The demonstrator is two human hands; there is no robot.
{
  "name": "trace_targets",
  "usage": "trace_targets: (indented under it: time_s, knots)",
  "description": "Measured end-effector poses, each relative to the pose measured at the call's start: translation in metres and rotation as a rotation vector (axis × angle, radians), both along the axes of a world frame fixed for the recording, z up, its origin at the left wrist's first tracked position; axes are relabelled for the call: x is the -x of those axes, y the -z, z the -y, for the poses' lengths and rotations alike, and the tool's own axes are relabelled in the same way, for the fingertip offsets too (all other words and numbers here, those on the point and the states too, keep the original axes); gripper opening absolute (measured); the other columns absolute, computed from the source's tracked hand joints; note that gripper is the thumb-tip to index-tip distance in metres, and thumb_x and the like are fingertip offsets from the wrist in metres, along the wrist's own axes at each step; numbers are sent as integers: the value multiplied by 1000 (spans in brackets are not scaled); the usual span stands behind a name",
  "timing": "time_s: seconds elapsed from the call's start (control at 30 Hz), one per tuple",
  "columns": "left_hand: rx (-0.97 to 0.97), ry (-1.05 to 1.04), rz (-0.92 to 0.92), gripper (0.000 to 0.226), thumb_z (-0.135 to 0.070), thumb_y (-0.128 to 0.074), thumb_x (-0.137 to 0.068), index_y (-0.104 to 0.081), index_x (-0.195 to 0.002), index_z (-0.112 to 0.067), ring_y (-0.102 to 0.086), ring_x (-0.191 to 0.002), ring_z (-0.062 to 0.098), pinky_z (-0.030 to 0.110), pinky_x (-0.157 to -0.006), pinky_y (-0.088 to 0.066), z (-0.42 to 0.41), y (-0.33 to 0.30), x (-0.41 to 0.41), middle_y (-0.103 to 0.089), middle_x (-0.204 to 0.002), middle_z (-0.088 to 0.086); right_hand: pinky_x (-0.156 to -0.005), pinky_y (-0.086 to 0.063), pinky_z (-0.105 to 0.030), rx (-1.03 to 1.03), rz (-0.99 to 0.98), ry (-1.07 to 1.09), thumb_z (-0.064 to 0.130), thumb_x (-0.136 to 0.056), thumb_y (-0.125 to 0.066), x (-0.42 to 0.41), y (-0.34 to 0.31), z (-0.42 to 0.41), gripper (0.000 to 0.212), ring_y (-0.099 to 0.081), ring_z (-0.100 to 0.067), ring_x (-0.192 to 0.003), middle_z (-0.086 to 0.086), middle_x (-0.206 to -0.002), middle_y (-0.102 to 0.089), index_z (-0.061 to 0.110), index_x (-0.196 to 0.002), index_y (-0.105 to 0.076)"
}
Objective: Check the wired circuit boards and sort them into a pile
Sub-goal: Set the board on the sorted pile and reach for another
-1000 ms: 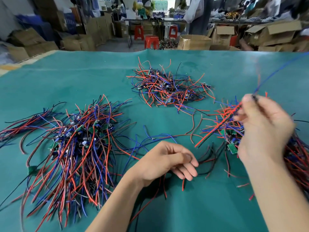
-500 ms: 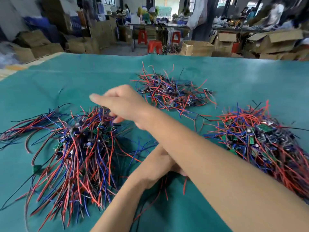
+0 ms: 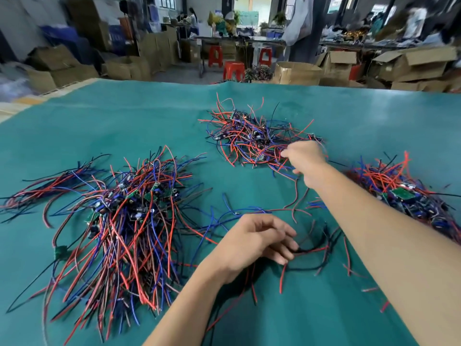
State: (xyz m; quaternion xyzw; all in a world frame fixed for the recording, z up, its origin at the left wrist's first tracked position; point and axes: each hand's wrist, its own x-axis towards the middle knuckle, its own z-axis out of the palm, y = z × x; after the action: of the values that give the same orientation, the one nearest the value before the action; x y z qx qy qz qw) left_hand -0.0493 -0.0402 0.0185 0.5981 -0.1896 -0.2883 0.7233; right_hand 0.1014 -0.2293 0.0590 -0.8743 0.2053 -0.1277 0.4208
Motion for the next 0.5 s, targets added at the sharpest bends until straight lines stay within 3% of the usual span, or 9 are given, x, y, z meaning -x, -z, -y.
trace_targets:
  time_s: [0.1, 0.2, 0.37, 0.5]
  knots:
    - [3, -18, -10, 19, 6, -45, -99, -64, -100, 1, -66, -65, 17, 22, -60, -55, -1, 0, 0, -70, -89, 18, -51, -44, -26, -291, 194, 88, 9, -81, -73, 12, -22, 7, 21, -51, -19, -60, -9, -79, -62, 1, -101, -76]
    - [23, -33, -34, 20, 7, -45, -98, -64, -101, 1, -66, -64, 18, 23, -59, -55, -1, 1, -1, -71, -89, 18, -42, -39, -21, -405, 381, 129, 11, -76, -75, 33, -59, 9, 3, -50, -15, -56, -7, -73, -62, 9, -78, -75]
    - [94, -120, -127, 18, 0, -46, -101, -55, -116, 6, -69, -66, 24, 25, -58, -56, 1, 1, -3, -71, -93, 22, -49, -40, -21, -610, 543, -71, 13, -77, -71, 101, -83, 0, 8, -57, -14, -61, -15, -85, -75, 9, -74, -78]
    - [142, -161, -192, 26, -18, -42, -106, -54, -123, -2, -72, -75, 31, 29, -60, -59, 4, 1, -4, -72, -109, 21, -53, -45, -22, -777, 456, -365, 6, -80, -62, 163, -42, -13, 18, -58, -16, -62, -17, -87, -76, 3, -77, -79]
